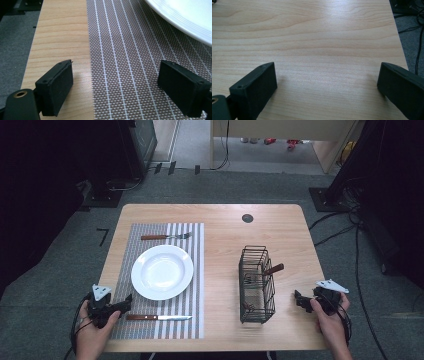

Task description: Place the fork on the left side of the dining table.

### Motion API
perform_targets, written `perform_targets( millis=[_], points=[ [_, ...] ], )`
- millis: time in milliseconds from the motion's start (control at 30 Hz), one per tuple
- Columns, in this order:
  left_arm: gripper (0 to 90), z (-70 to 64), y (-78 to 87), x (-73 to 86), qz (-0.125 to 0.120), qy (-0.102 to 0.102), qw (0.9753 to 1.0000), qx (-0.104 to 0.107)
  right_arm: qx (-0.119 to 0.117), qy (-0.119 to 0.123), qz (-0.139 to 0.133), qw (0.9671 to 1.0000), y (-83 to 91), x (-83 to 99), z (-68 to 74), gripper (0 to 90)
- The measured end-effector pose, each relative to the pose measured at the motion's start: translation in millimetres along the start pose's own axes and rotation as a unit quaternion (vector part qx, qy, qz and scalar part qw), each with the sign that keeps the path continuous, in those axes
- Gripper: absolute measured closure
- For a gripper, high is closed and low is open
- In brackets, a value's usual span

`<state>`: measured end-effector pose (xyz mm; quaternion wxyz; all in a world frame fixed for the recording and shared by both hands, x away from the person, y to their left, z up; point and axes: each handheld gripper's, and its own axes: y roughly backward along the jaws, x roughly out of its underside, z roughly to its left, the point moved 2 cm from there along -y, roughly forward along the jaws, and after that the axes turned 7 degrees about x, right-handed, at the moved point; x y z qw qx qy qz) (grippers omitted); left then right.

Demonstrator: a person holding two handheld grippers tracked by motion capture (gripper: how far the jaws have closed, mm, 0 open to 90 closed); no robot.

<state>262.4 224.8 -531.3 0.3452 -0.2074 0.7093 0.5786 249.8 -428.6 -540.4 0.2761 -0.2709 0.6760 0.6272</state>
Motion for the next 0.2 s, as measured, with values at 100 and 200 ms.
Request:
perform_targets(
  millis=[100, 200],
  points=[
    [12.9, 0.2, -0.1, 0.0, 0.000, 0.001, 1.0000, -0.001, 0.000, 0.000, 0.000, 1.0000, 0.0, 0.0, 0.0, 2.4],
    [12.9, 0.2, -0.1, -0.1, 0.001, 0.001, 1.0000, -0.001, 0.000, 0.000, 0.000, 1.0000, 0.0, 0.0, 0.0, 2.4]
  ],
)
